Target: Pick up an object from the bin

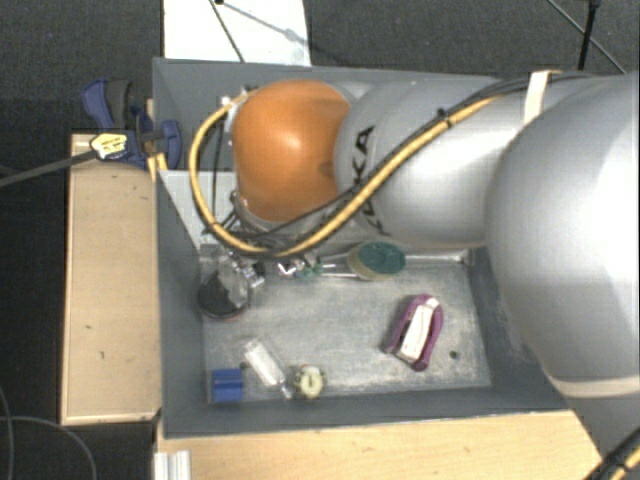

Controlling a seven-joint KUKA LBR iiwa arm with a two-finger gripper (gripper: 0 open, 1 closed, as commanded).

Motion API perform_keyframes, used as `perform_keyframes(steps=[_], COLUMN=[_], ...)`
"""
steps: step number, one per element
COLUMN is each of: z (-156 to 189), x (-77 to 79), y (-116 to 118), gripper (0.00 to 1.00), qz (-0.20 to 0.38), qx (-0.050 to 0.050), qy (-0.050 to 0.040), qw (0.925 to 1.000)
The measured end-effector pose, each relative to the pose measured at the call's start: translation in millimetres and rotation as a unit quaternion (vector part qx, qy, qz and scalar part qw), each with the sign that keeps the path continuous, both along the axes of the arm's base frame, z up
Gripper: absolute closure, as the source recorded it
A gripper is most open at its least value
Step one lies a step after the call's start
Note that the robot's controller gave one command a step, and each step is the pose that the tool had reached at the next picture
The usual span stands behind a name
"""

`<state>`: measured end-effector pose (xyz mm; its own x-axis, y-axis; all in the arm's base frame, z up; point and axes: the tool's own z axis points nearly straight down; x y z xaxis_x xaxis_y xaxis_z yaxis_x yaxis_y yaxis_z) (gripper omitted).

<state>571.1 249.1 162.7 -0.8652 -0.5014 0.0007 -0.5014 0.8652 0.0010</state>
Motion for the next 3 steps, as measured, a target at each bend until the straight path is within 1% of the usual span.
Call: perform_keyframes(steps=[1, 2, 3], z=[3.7, -13.0, -12.4], x=[-19.3, -56.5, -55.7], y=[-95.2, -72.7, -72.9], gripper=[1.00, 1.00, 0.00], qz=[0.072, -0.027, -0.027], qx=[-0.001, 0.000, 0.000], qy=[-0.0010, -0.0003, -0.0012], qw=[0.9974, 0.9996, 0.9996])
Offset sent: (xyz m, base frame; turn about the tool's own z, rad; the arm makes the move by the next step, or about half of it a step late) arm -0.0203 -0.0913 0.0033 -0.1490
